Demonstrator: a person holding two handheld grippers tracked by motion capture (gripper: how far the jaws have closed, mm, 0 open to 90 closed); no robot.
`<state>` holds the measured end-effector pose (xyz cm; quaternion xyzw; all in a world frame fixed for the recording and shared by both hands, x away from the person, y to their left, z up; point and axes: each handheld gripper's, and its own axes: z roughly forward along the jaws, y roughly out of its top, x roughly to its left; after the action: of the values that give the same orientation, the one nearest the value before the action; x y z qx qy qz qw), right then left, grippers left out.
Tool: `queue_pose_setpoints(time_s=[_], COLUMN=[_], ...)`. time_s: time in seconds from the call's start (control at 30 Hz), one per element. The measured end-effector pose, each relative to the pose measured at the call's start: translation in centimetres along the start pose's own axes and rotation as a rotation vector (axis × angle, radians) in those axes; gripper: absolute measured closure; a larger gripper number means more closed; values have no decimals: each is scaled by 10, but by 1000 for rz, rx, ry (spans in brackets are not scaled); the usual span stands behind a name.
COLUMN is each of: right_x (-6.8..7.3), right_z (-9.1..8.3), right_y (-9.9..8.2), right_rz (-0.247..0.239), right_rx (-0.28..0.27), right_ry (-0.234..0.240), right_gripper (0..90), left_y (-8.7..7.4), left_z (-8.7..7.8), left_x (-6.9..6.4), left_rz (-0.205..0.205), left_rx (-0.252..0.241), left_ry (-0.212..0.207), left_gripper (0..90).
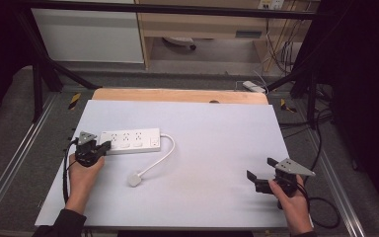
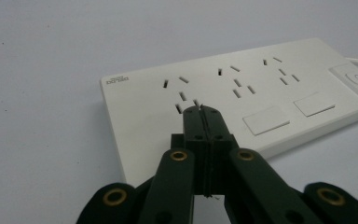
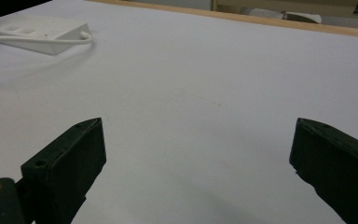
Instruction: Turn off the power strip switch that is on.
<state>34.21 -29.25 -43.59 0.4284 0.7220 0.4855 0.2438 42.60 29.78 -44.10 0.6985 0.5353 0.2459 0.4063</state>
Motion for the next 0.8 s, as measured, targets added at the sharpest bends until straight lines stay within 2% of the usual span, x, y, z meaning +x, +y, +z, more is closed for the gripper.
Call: queue_pose_setpoints(time_s=[0.43, 0.8], right_x=[0, 0], right_z=[0, -1], right_y=[0, 0], right_rz=[3, 0], right_rx=[-2, -1], right_ry=[0, 0], right_gripper=[41, 41], left_y=[0, -1], left_z=[0, 0], left_x=[1, 2], left_rz=[15, 11], left_rx=[3, -5], left_ry=[-7, -19], left_gripper=[900, 900])
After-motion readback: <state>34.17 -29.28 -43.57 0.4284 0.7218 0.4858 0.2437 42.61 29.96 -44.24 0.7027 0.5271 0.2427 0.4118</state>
